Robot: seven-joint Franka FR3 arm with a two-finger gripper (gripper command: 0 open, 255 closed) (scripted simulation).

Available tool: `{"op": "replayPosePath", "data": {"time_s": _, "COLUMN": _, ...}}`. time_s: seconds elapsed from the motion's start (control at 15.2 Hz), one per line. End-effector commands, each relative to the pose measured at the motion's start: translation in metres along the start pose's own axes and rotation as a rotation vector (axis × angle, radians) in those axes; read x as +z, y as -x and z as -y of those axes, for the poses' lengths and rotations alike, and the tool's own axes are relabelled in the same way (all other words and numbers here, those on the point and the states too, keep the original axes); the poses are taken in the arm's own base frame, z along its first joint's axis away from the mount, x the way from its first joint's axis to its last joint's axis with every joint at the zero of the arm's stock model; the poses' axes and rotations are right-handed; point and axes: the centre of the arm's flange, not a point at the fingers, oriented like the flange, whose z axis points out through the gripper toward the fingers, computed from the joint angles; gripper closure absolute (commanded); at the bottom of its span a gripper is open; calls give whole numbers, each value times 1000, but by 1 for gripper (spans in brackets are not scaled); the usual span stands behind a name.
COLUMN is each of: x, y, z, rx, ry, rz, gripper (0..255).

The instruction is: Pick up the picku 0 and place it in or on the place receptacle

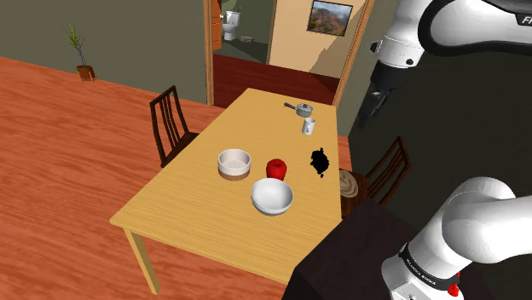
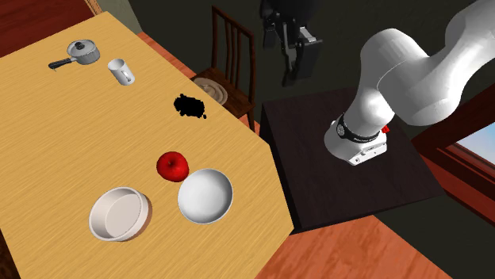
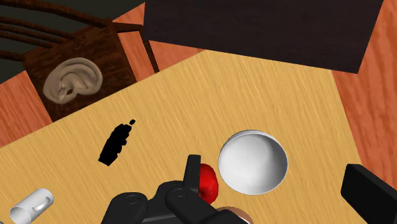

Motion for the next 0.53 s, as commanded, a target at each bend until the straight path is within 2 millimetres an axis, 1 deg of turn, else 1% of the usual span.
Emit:
{"op": "replayPosePath", "data": {"time_s": 0.0, "x": 0, "y": 0, "z": 0, "rx": 0, "ry": 0, "rz": 0, "gripper": 0}}
{"op": "replayPosePath", "data": {"time_s": 0.46, "x": 69, "y": -44, "z": -47, "rx": 76, "ry": -12, "rz": 11, "gripper": 0}}
